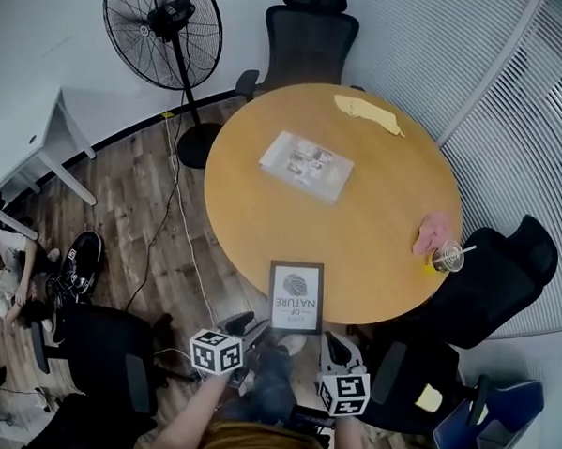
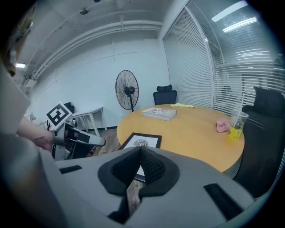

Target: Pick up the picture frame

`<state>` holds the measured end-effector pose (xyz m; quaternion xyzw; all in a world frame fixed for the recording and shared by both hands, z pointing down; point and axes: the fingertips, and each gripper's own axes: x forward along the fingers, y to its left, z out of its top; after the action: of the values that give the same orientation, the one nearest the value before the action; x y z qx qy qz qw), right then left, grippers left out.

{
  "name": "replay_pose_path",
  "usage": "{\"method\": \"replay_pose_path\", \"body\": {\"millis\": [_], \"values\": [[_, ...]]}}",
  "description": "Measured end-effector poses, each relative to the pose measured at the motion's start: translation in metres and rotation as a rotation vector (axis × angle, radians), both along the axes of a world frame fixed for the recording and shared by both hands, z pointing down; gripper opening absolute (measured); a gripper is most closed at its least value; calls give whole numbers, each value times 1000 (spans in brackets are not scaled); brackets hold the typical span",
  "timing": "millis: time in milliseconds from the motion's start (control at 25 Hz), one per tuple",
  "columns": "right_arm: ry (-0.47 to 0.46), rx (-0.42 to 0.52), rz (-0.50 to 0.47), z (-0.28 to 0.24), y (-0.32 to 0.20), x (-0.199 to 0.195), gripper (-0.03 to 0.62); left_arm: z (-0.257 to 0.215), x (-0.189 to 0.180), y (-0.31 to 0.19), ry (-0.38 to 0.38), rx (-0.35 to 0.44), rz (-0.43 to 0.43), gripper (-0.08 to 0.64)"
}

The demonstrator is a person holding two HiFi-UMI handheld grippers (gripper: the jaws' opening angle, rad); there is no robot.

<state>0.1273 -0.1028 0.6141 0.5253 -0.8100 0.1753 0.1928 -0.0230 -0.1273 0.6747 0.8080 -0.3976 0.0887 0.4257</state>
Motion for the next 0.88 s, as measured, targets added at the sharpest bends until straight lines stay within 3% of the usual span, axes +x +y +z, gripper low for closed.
{"method": "replay_pose_path", "body": {"millis": [600,880], "values": [[8,-99,-25,38,-20,12,12,60,17,-10,17,-183,39,219],[-7,-131,-21,49,-30,17,12,77,28,-11,80,-276,54,219]]}}
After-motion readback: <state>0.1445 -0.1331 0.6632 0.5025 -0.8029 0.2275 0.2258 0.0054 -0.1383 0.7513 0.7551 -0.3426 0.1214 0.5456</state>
